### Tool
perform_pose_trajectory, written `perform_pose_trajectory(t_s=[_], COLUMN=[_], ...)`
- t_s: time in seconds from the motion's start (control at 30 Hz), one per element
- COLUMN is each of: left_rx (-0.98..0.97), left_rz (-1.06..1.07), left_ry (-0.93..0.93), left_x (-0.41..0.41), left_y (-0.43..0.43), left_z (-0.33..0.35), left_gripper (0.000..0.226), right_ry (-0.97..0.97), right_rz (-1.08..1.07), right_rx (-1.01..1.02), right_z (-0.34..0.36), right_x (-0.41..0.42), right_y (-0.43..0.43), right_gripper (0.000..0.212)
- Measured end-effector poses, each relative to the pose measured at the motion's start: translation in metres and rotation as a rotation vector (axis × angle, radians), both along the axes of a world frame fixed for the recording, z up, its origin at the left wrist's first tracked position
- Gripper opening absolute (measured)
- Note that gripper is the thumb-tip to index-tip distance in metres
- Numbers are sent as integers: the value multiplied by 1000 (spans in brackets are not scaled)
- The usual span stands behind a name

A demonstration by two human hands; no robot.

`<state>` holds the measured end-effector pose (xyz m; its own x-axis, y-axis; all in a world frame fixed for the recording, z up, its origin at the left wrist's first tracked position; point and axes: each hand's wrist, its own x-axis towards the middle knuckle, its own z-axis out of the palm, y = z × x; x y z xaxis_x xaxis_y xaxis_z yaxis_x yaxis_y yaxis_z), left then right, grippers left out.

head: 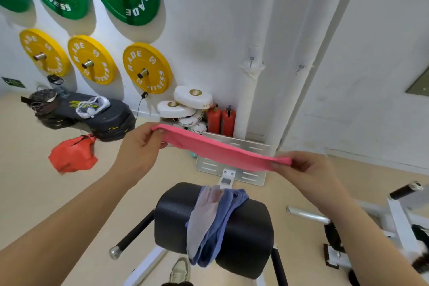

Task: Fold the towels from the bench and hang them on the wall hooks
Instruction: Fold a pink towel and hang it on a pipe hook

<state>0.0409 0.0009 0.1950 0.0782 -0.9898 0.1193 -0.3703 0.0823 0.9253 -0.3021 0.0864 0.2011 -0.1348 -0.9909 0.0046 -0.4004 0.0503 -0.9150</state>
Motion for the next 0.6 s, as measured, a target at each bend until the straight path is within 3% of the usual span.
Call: perform_pose_trajectory(t_s=[0.27,0.6], left_rx=[237,388], left_rz=[-139,-242], left_ry=[-165,-227], left_x=[51,151], left_y=[75,147], left_z=[-97,-144], left_gripper=[28,25], right_ry=[-12,5], right_rz=[82,-39], right_rx=[362,457], right_z=[-99,-135], right_x=[38,126], right_y=[75,165], right_gripper=[20,22])
